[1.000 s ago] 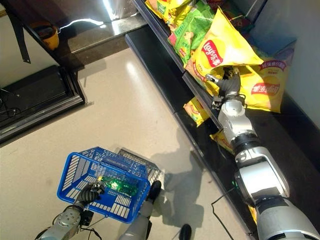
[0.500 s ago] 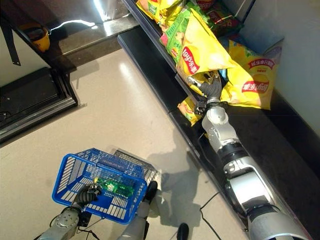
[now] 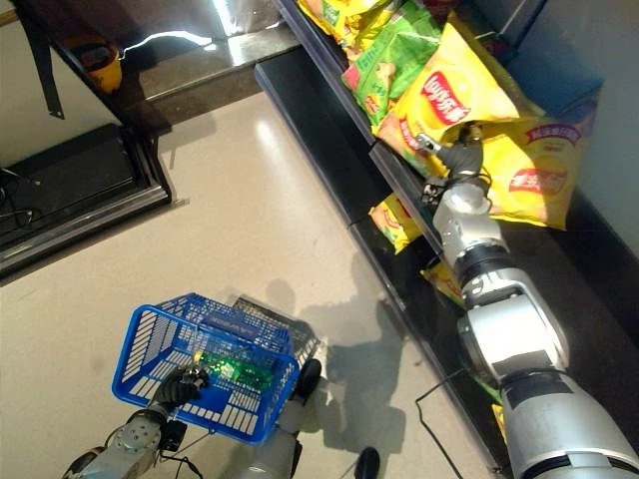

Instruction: Pick up the snacks into the basket

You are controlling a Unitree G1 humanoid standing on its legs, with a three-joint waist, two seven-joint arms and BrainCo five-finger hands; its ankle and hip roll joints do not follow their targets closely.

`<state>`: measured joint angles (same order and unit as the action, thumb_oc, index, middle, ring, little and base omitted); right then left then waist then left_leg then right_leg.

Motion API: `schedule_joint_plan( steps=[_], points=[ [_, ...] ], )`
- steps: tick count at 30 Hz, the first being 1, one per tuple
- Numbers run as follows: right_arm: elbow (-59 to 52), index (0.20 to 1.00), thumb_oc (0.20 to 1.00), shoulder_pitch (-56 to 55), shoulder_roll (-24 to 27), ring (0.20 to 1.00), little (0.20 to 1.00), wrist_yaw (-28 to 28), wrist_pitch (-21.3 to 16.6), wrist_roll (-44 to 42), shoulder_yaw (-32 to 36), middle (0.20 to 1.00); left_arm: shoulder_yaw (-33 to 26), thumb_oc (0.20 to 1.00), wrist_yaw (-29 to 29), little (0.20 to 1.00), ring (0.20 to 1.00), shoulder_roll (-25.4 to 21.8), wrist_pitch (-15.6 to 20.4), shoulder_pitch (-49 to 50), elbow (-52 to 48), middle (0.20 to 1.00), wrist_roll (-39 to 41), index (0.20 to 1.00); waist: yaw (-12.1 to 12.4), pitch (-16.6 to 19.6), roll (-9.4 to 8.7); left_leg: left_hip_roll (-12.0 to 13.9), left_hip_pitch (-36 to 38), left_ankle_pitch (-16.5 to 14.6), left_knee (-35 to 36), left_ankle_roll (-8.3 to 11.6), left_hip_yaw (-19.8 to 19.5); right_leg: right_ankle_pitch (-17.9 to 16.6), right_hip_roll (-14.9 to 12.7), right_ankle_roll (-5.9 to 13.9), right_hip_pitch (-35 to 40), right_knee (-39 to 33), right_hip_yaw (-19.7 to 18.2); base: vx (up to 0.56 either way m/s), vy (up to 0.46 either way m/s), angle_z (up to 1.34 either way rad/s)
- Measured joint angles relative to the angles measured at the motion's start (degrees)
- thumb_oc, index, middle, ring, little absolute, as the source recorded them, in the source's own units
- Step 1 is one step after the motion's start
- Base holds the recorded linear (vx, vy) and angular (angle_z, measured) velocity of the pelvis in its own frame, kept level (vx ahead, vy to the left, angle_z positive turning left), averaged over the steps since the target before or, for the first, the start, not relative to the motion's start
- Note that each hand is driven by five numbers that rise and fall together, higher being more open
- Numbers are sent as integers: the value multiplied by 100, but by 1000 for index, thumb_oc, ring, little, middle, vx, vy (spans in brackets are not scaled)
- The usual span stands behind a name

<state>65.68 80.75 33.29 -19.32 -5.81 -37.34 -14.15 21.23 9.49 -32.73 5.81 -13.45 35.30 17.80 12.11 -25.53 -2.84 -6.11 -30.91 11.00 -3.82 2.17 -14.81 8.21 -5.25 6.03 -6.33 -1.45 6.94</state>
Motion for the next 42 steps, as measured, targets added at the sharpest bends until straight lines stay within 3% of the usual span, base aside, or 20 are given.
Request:
schedule_joint_plan(
  steps=[4,5,6,8,9,17,31,35,37,39,41,42],
  points=[
    [112,1000,1000,108,175,1000,1000,3,4,-22,-2,1000,3,200,-35,200,200,-4,0,-62,1,200,0,200,6,3,6,-84,-91,11,-9,-15,-96,13,-19,16,1,-73,5,41,7,17],
    [115,718,718,118,211,718,718,3,4,-41,-2,718,4,200,-43,200,200,-4,1,-65,1,200,0,200,8,3,6,-100,-106,11,-11,-15,-111,18,-33,21,3,-91,4,29,8,9],
    [120,718,718,125,216,718,718,3,4,-44,-4,718,5,200,-46,200,200,-3,1,-65,2,200,1,200,10,3,6,-106,-110,11,-11,-14,-111,19,-39,22,3,-98,4,23,4,5],
    [161,432,432,133,222,432,432,5,4,-52,-7,432,5,200,-50,200,200,-3,1,-65,6,200,3,200,11,3,6,-116,-110,11,-12,-14,-106,20,-50,24,4,-101,2,0,0,0],
    [314,200,200,179,260,200,200,11,8,-62,-7,200,6,200,-51,200,200,4,1,-68,6,200,38,200,18,3,6,-119,-112,7,-13,-10,-107,21,-49,26,5,-104,4,34,-21,0],
    [474,200,200,259,352,200,200,127,52,-164,-31,200,8,200,-52,200,200,19,2,-96,10,200,162,200,161,3,7,-130,-115,-3,-15,5,-117,21,-51,25,17,-126,12,2,0,1],
    [55,200,200,215,69,200,200,110,46,-520,14,200,9,200,-49,200,200,21,-3,-116,22,200,160,200,129,3,8,-111,-70,-11,-92,15,-63,20,-63,35,61,-85,-23,-17,9,-2],
    [-1024,200,200,-167,-108,200,200,64,-5,-615,50,200,3,200,-50,200,200,7,-47,-99,27,200,159,200,141,3,6,4,33,-11,-107,13,331,28,-82,46,44,59,-179,-75,30,-25],
    [-1546,200,200,-377,-297,200,200,41,-39,-644,8,200,-26,200,-48,200,200,-6,-61,-95,34,200,155,200,1,9,-27,106,173,-20,-125,5,465,-17,-84,67,24,151,-149,-179,52,-55],
    [-2597,200,200,-897,-688,200,200,97,-138,-654,-36,200,-245,200,-38,200,200,-114,-126,182,-10,200,151,200,117,39,-117,382,323,-90,-105,-39,906,-75,-58,80,-168,450,-64,-99,-35,-96],
    [-3652,200,200,-1597,-711,200,200,153,-177,-666,3,200,-492,200,-35,200,200,-113,-164,354,-93,200,111,200,-9,42,-127,488,441,-74,-118,-61,984,-150,28,72,-72,435,-17,-77,-50,-43],
    [-4176,200,200,-2170,-694,200,200,257,-300,-665,0,200,-599,200,-25,200,200,-129,-171,489,-111,200,95,200,-191,54,-161,538,545,-91,-118,-39,970,-173,71,38,5,414,-14,-126,-42,-14]
  ],
)
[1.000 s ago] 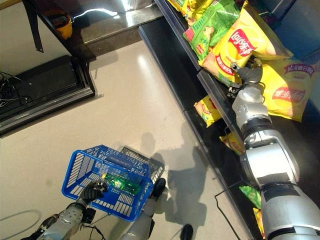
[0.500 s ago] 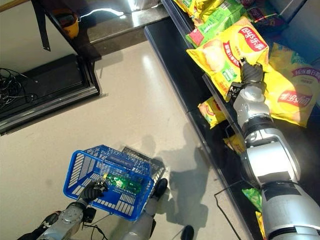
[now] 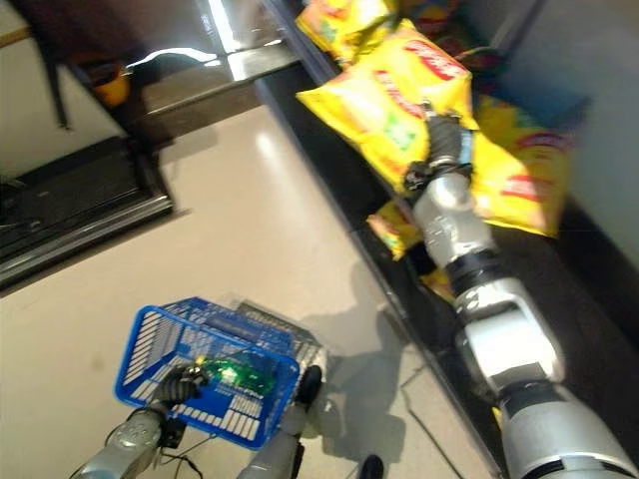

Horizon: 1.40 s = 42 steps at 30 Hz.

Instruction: Pick up the snacks into the basket

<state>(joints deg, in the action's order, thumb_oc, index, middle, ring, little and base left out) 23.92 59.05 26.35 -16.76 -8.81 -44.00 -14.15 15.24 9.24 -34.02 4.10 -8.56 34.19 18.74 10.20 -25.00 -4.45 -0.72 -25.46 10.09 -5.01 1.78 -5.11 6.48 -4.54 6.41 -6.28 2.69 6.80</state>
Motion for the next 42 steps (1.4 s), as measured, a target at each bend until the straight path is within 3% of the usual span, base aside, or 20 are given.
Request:
schedule_joint_plan(
  steps=[1,5,11,12,17,21,25,28,35,42],
  points=[
    [-591,200,200,-650,29,200,200,80,-22,3,57,200,-136,200,18,200,200,-15,-14,148,-65,200,-75,200,-64,37,-61,75,51,-24,3,29,11,11,42,-41,12,22,-18,-92,-29,-13],
    [-1221,200,200,-2379,182,200,200,475,-95,8,301,200,-359,200,77,200,200,26,-73,333,-109,200,-301,200,-262,83,-135,273,148,12,16,78,11,-12,171,-108,-13,113,-45,-47,-25,-20],
    [-2040,200,200,-4958,417,200,200,1238,98,580,960,200,-708,200,-77,200,200,206,-153,538,-174,200,-497,200,-533,126,-190,283,364,67,143,47,49,-94,176,-167,230,-37,-27,2,2,-4],
    [-2035,200,200,-5191,395,200,200,1359,122,662,987,200,-736,200,-86,200,200,221,-154,570,-159,200,-498,200,-642,134,-194,286,420,47,165,73,77,-114,168,-176,276,-102,-50,20,35,-8],
    [-2274,200,200,-5878,640,200,200,1846,211,1217,1006,200,-785,200,-169,200,200,296,-155,587,-158,200,-636,200,-723,165,-243,338,574,45,243,71,246,-143,160,-181,339,-143,-222,26,22,-18],
    [-2270,200,200,-6089,1327,200,200,2204,244,2453,896,200,-788,200,-227,200,200,270,-153,643,-314,200,-683,200,-785,214,-316,350,789,31,321,86,320,-171,148,-191,529,-252,-281,34,30,-8],
    [-2084,200,200,-6010,1331,200,200,2301,305,3013,539,200,-778,200,-216,200,200,161,-148,663,-434,200,-682,200,-785,293,-428,390,814,24,331,98,344,-187,178,-214,554,-273,-311,14,3,-6],
    [-2006,200,200,-5810,1247,200,200,2486,360,3235,-109,200,-741,200,-208,200,200,107,-150,677,-581,200,-683,200,-772,326,-473,394,842,22,336,101,346,-197,185,-218,600,-299,-312,0,0,0],
    [-627,200,200,-4285,90,200,200,2708,575,3333,-1928,200,-211,200,-158,200,200,156,-148,271,-642,200,-677,200,-584,378,-461,400,824,-2,357,139,317,-225,205,-222,592,-327,-282,-10,-5,1],
    [833,200,200,-3280,-1012,200,200,2601,661,3440,-2700,200,514,200,-21,200,200,264,-163,-748,-224,200,-679,200,-317,346,-350,291,537,89,356,139,-16,-177,213,-220,491,-329,69,-16,-31,26]
  ],
)
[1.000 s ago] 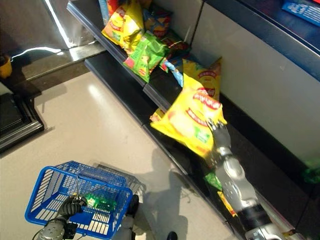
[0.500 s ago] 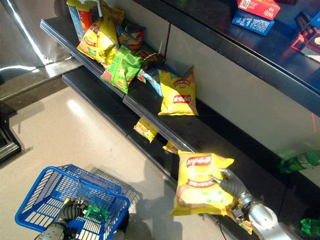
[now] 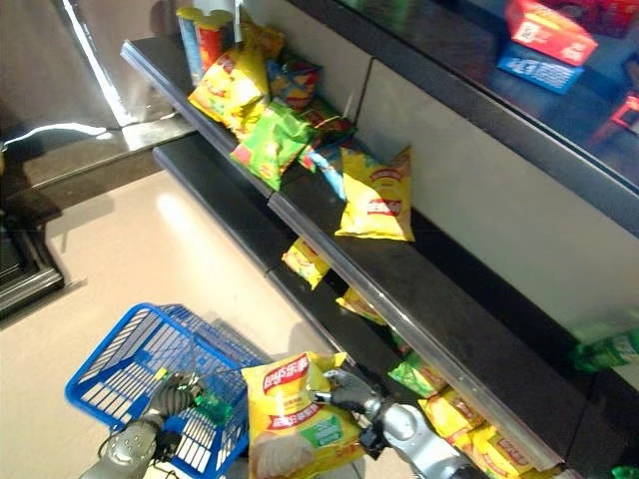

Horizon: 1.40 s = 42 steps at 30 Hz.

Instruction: Pick up the snacks into the basket

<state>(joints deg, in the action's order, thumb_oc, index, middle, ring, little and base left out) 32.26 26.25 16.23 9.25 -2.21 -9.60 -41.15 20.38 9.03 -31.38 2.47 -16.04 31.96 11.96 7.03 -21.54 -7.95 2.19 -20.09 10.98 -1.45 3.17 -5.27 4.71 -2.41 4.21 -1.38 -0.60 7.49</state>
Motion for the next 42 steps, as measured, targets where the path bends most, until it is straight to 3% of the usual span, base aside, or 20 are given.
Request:
schedule_joint_plan(
  steps=[5,12,21,25,29,35,40,42],
  points=[
    [652,200,200,403,-428,200,200,-323,23,242,-171,200,349,200,119,200,200,157,-1,-551,225,200,8,200,187,-36,55,-73,-104,36,13,10,-167,44,2,5,8,-20,240,22,-18,23],
    [1046,200,200,585,-806,200,200,-534,4,342,-278,200,569,200,238,200,200,336,-7,-919,640,200,31,200,196,-43,42,-96,-183,45,10,10,-276,65,17,0,-37,-13,320,15,-3,7],
    [2603,200,200,929,-1319,200,200,-1261,80,597,-131,200,847,200,387,200,200,566,-54,-1063,372,200,136,200,223,-105,-20,-115,-272,92,6,15,-369,78,35,-3,-81,-17,418,-3,-1,5],
    [3030,200,200,1418,-1262,200,200,-1544,211,723,109,200,1070,200,447,200,200,649,-64,-1093,-526,200,468,200,469,-337,254,-185,-393,138,-2,21,-537,98,41,9,-121,0,570,4,-5,19],
    [3410,200,200,1774,-1336,200,200,-1624,245,667,356,200,1107,200,446,200,200,641,-68,-1138,-804,200,593,200,547,-409,339,-298,-479,166,-8,15,-725,174,14,27,-117,12,748,21,-8,31],
    [4072,200,200,2373,-1093,200,200,-1740,265,387,781,200,1668,200,223,200,200,637,-72,-1401,-1247,200,923,200,988,-557,604,-539,-609,186,-49,-6,-1119,367,-43,67,-50,58,1176,41,-23,40],
    [4129,200,200,2754,-796,200,200,-1716,291,85,1009,200,1899,200,-34,200,200,515,-71,-1734,-1454,200,1008,200,1293,-576,637,-721,-698,177,-59,5,-1258,487,-136,115,-54,83,1261,54,19,28],
    [4137,200,200,2909,-799,200,200,-1717,303,-15,1077,200,1905,200,-68,200,200,513,-71,-1829,-1465,200,1021,200,1309,-576,637,-786,-706,175,-60,8,-1274,513,-181,151,-42,84,1270,47,2,12]
  ],
)
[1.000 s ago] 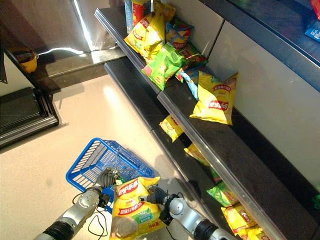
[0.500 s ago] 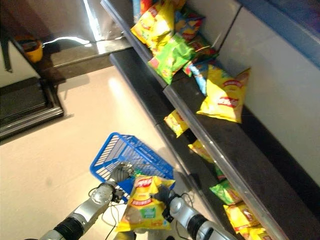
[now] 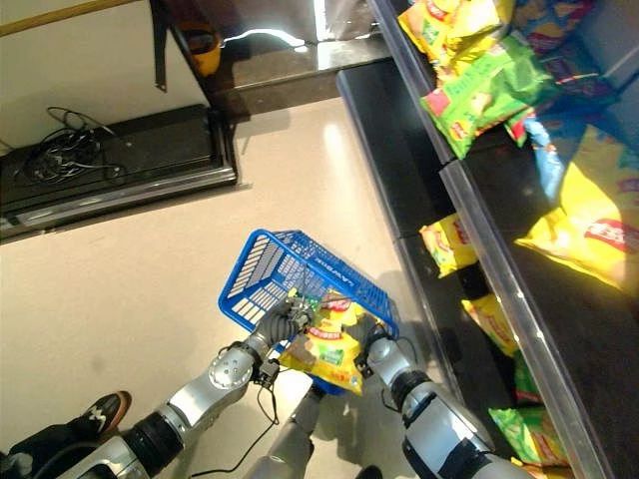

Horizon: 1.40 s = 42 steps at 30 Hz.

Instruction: Pick up the snacks into the basket

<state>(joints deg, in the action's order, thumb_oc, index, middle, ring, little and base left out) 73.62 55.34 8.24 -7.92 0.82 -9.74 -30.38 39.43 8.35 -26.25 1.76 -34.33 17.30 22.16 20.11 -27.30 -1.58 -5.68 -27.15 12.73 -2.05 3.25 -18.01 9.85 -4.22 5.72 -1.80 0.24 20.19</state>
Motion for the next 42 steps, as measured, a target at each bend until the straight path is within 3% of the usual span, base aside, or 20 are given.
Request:
schedule_joint_plan(
  steps=[3,4,5,20,23,27,30,32,36,42],
  points=[
    [46,200,200,156,-18,200,200,37,5,-26,15,200,58,200,-72,200,200,26,0,-130,-1,200,0,200,33,0,1,-55,-63,-29,-51,34,-16,13,-27,23,-14,1,43,49,10,11],
    [126,827,827,224,12,827,827,86,13,-23,-60,827,103,200,-114,200,200,27,0,-183,-1,200,0,200,92,0,1,-62,-77,-30,-57,36,-20,12,-33,24,-22,3,50,49,10,6],
    [163,1000,1000,226,24,1000,1000,136,23,19,-188,1000,153,200,-157,200,200,29,0,-201,-6,200,0,200,155,0,1,-74,-77,-58,-68,73,-17,16,-48,31,-17,4,59,36,3,3],
    [424,1000,1000,158,-40,1000,1000,271,240,140,-151,1000,226,200,-233,200,200,8,-45,-188,-9,200,-1,200,102,0,0,-12,-76,-62,-130,78,77,20,-62,37,-102,162,-42,1,13,-4],
    [386,1000,1000,143,-67,1000,1000,204,239,105,59,1000,234,200,-228,200,200,1,-66,-173,-9,200,-3,200,-21,2,-2,3,-66,-47,-141,58,101,20,-64,36,-108,188,-67,-2,20,-4],
    [-502,1000,1000,-395,-67,1000,1000,80,114,-230,155,1000,197,200,-191,200,200,-45,-130,-76,-7,200,-13,200,-223,30,-55,65,-33,-39,-160,44,239,11,-79,43,-165,272,-225,-10,60,-21],
    [-3065,1000,1000,-1980,218,1000,1000,17,-158,-387,273,1000,-426,200,-97,200,200,-265,-127,499,-120,200,-175,200,-563,30,-314,197,33,-102,-264,-97,570,-19,-90,42,-235,379,-489,-12,44,-43],
    [-3669,1000,1000,-2581,364,1000,1000,22,-360,-381,368,1000,-679,200,-33,200,200,-539,-145,790,-69,200,-323,200,-843,67,-489,278,134,-158,-300,-132,713,-55,-81,36,-198,401,-597,-23,43,-49],
    [-4128,1000,1000,-3488,893,1000,1000,49,-485,-388,1224,1000,-1079,200,22,200,200,-644,-150,1154,62,200,-348,200,-1158,176,-697,482,212,-245,-365,-87,949,-175,-12,8,-250,403,-828,-16,57,-43],
    [-4928,1000,1000,-4403,1053,1000,1000,246,-667,-395,1735,1000,-1808,200,25,200,200,-669,-147,2022,221,200,-442,200,-1460,352,-925,679,567,-333,-305,-127,1434,-376,-14,1,-140,271,-1342,4,50,-54]
  ],
)
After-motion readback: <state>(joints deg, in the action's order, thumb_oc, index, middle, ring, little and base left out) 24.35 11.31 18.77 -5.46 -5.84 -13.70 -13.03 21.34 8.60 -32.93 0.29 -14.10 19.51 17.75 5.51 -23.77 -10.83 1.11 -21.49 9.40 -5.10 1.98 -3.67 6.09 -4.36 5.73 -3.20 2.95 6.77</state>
